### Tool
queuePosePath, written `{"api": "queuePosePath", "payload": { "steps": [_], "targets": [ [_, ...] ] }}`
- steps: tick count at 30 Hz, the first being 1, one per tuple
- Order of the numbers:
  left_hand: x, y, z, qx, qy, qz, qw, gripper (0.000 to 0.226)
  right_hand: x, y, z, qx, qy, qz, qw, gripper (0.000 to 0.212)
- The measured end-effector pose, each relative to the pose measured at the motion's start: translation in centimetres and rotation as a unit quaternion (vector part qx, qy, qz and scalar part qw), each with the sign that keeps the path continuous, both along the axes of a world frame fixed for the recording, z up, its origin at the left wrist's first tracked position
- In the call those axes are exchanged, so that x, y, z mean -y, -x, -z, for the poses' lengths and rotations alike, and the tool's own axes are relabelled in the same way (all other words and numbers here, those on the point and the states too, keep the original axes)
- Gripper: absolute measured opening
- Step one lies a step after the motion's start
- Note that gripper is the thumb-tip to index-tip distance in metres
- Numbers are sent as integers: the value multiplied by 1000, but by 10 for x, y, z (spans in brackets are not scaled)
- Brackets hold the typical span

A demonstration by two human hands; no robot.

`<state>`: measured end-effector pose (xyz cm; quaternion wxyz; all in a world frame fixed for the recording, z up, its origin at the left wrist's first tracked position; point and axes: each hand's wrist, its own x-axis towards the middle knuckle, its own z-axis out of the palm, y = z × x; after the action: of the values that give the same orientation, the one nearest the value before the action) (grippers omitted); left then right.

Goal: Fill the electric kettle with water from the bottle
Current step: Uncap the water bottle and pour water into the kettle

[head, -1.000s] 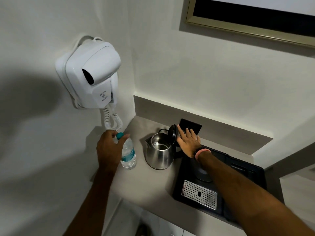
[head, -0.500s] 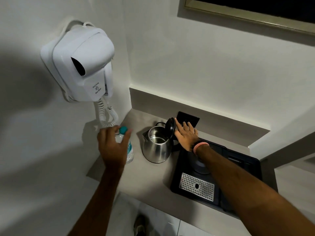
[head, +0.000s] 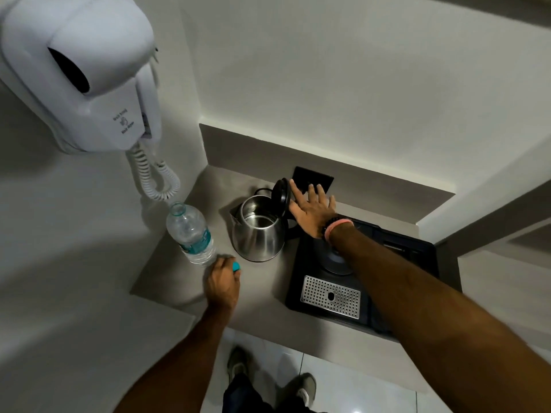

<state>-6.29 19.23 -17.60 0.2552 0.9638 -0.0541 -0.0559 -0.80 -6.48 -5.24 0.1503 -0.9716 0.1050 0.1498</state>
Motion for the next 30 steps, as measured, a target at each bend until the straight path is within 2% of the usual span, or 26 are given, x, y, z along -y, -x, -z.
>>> {"api": "queuePosePath", "payload": {
  "steps": [2, 5, 8, 9, 12, 14, 16, 20, 25, 30],
  "targets": [
    [-3, -1, 1, -2, 17, -15, 1000, 37, -1, 1, 2, 9, -7, -1, 1000, 67],
    [-13, 12, -3, 79, 90, -99, 988, 26, -1, 1, 4, 27, -13, -6, 1000, 67],
    [-28, 11, -20, 138, 158, -242, 947, 52, -2, 1, 6, 41, -21, -1, 999, 71],
    [-32, 4, -29, 156, 164, -258, 939, 59, -3, 1, 6, 45, -24, 0, 999, 72],
    [-35, -28, -64, 155, 320, -263, 897, 74, -5, 2, 8, 52, -30, 5, 998, 74],
    [-30, -43, -73, 144, 363, -261, 883, 90, -7, 2, 9, 54, -29, 10, 998, 74],
    [-27, -52, -75, 135, 361, -269, 883, 97, -7, 2, 10, 50, -29, 13, 998, 74],
    [-31, -62, -65, 137, 310, -272, 901, 87, -5, 2, 6, 42, -27, 11, 999, 73],
    [-37, -70, -69, 193, 235, -178, 936, 70, -6, 3, 2, 38, -33, 8, 999, 72],
    [-49, -83, -94, 127, 178, -65, 974, 73, -6, 2, 4, 70, -7, 11, 997, 71]
  ]
}}
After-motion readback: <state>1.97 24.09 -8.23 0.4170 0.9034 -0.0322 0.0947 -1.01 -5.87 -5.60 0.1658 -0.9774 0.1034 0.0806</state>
